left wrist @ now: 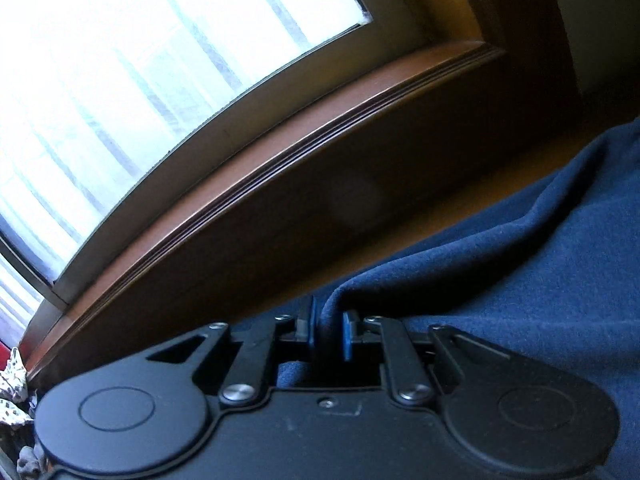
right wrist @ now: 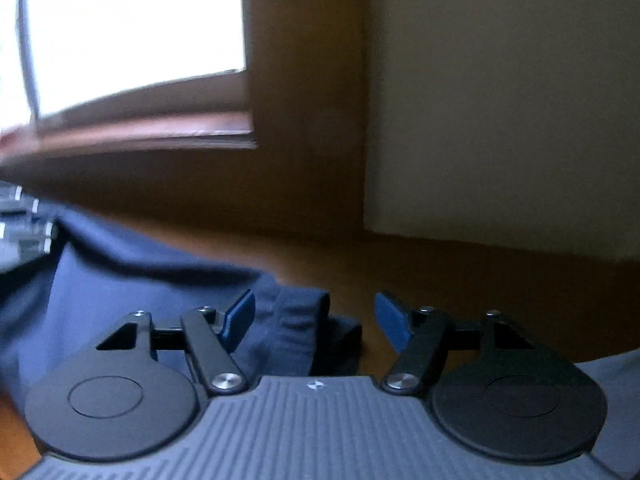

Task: Fold clothes

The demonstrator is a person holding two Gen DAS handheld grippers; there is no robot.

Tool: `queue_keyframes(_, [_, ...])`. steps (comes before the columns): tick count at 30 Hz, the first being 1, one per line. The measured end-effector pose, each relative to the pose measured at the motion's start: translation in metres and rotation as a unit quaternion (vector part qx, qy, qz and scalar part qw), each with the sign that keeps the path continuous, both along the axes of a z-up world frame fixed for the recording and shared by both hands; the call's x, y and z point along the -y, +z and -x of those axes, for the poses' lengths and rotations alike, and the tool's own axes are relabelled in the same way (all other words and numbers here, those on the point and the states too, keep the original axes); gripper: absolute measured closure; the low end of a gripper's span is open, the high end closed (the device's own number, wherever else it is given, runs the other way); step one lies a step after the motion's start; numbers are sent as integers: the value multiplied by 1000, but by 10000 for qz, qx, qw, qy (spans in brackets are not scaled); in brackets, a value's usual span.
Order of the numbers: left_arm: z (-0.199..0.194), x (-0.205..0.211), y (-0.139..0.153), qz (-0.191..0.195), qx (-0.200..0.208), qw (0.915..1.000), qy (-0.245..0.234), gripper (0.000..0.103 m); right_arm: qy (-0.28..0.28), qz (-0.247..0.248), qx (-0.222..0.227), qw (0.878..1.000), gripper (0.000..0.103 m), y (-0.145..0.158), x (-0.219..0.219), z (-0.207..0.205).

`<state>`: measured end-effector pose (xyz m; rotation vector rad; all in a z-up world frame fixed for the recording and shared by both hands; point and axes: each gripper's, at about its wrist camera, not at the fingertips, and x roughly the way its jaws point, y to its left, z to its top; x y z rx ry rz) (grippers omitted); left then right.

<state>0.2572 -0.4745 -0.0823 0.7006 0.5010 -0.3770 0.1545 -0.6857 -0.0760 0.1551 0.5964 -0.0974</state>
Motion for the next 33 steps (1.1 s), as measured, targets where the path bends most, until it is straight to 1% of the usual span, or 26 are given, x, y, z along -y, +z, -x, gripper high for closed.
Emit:
queue_keyframes(1, [2,0,2,32,31,10000,1,91,26,-148,55,9999,38,-4,4,-3])
queue_keyframes(2, [5,1,3,89,70,9999,3,90,61,-177,125,9997,55,-8,5,-5])
queue_keyframes(3, [7,0,7,162,114,9998,11,90,93,-71,184,9998,72,-11,2,-5])
queue_keyframes(5, [11,-1,15,285,194,9994,22,89,-61,186,308,9993,73,-9,-6,0])
queue_keyframes(6, [9,0,16,300,169,9994,13,88,-168,211,435,9987,73,-5,-8,5])
queue_keyframes(7, [7,1,17,309,133,9994,3,85,-297,232,531,9979,73,0,-10,11])
queue_keyframes(8, [3,3,13,284,62,9996,22,80,-375,254,536,9975,73,4,-11,14])
queue_keyframes(9, [-2,6,8,233,-29,9997,40,79,-433,275,515,9974,72,6,-12,16])
queue_keyframes(11, [-11,13,-5,168,-195,9996,65,78,-433,450,253,9977,72,3,-13,12])
queue_keyframes(14, [-14,21,-16,3,-158,9999,15,78,-368,851,-157,9956,71,-8,-19,-1])
queue_keyframes(16, [-12,25,-20,-122,-89,9999,-67,76,-395,1100,-236,9929,62,-8,-25,-4])
queue_keyframes(17, [-10,26,-22,-185,-55,9998,-108,76,-449,1244,-215,9910,53,-4,-28,-3])
queue_keyframes(18, [-9,27,-23,-233,-12,9996,-151,76,-515,1394,-178,9887,49,1,-32,-2])
queue_keyframes(20, [-7,28,-24,-279,39,9994,-184,75,-555,1764,-64,9827,50,13,-45,2])
queue_keyframes(21, [-6,28,-25,-299,62,9993,-193,75,-501,2005,24,9784,50,21,-54,4])
queue_keyframes(22, [-6,29,-25,-319,84,9993,-201,74,-321,2052,83,9782,50,28,-62,6])
queue_keyframes(23, [-4,30,-26,-357,123,9990,-226,74,-101,2036,133,9789,49,34,-69,7])
queue_keyframes(25, [-1,31,-28,-448,214,9984,-285,73,317,1734,107,9843,49,41,-79,3])
queue_keyframes(27, [4,31,-28,-530,323,9976,-308,66,643,1234,-77,9902,49,37,-84,-8])
queue_keyframes(28, [6,31,-27,-554,375,9973,-314,57,799,971,-179,9919,48,35,-86,-15])
queue_keyframes(29, [11,29,-24,-560,405,9970,-338,50,784,826,-324,9930,48,32,-90,-18])
queue_keyframes(30, [17,26,-18,-522,445,9969,-378,48,713,718,-484,9937,49,29,-94,-20])
queue_keyframes(31, [24,23,-12,-477,487,9968,-419,42,593,686,-492,9947,49,29,-99,-19])
queue_keyframes(32, [32,17,-6,-424,514,9968,-445,36,537,677,-405,9954,46,31,-106,-15])
queue_keyframes(33, [39,12,0,-370,538,9968,-468,35,507,667,-303,9960,39,34,-113,-9])
